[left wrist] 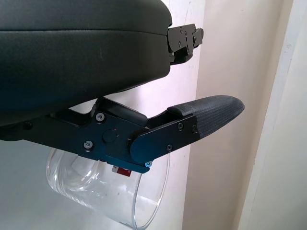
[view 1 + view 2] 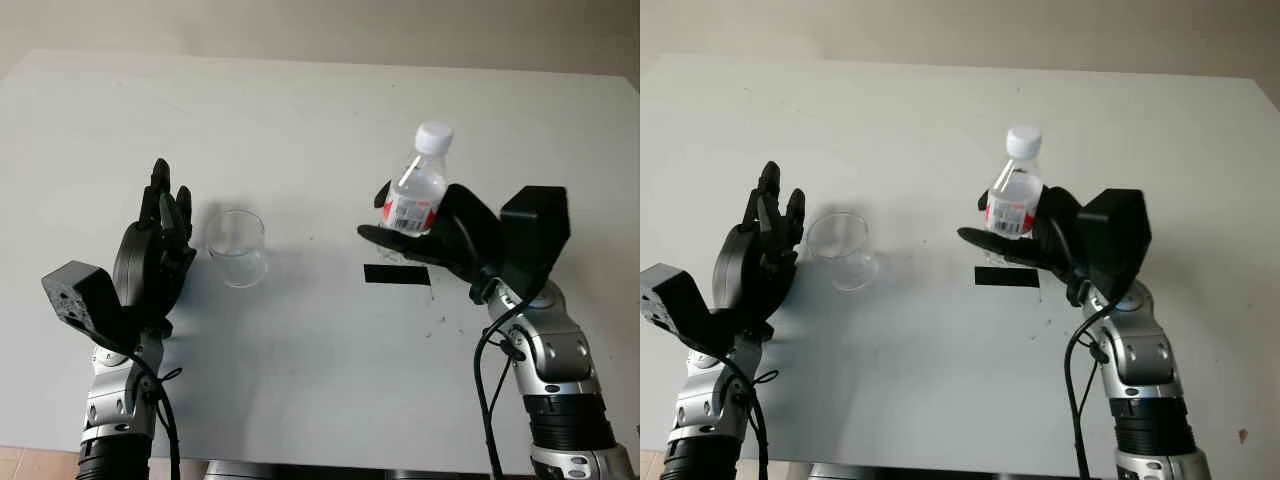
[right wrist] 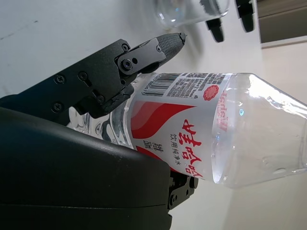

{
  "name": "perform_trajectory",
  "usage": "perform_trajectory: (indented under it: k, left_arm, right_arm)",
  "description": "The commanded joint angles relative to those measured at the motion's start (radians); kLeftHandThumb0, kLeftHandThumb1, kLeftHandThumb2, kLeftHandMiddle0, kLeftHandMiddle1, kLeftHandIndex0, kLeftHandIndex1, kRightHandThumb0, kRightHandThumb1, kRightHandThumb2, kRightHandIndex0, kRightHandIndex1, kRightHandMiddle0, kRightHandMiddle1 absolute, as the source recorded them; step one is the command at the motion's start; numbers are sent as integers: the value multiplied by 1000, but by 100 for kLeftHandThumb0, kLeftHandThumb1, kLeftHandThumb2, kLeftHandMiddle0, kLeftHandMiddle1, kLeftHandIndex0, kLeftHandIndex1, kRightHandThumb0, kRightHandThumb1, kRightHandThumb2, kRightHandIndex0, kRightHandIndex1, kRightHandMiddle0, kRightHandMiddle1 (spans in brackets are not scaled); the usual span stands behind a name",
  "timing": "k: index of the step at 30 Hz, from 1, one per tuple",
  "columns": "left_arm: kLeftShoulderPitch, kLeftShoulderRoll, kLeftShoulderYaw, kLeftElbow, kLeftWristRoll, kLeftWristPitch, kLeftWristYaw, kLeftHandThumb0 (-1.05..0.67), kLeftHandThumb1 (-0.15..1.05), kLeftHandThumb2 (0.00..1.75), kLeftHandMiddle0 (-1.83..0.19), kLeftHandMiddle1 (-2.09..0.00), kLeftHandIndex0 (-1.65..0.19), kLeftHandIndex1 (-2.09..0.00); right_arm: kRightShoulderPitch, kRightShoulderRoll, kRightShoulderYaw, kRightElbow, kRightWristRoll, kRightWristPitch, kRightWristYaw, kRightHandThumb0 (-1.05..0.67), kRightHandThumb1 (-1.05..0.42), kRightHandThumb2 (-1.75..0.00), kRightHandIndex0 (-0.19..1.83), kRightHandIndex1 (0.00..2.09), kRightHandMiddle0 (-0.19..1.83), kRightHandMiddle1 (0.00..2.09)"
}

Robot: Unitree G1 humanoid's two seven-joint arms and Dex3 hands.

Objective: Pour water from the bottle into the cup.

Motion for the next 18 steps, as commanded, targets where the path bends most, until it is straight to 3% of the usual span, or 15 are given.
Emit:
perform_trajectory:
  k: [1, 18]
  left_arm:
    - [13, 9, 6, -21, -5, 5, 1, -81, 105, 77, 9, -6, 14, -6]
    - [13, 20, 13, -29, -5, 12, -10, -81, 105, 76, 9, -5, 13, -6]
  right_arm:
    - [6, 4, -3, 20, -4, -23, 0, -37, -105, -20, 101, 209, 59, 209]
    - [47, 37, 7, 118, -35, -71, -26, -36, -105, -22, 100, 209, 58, 209]
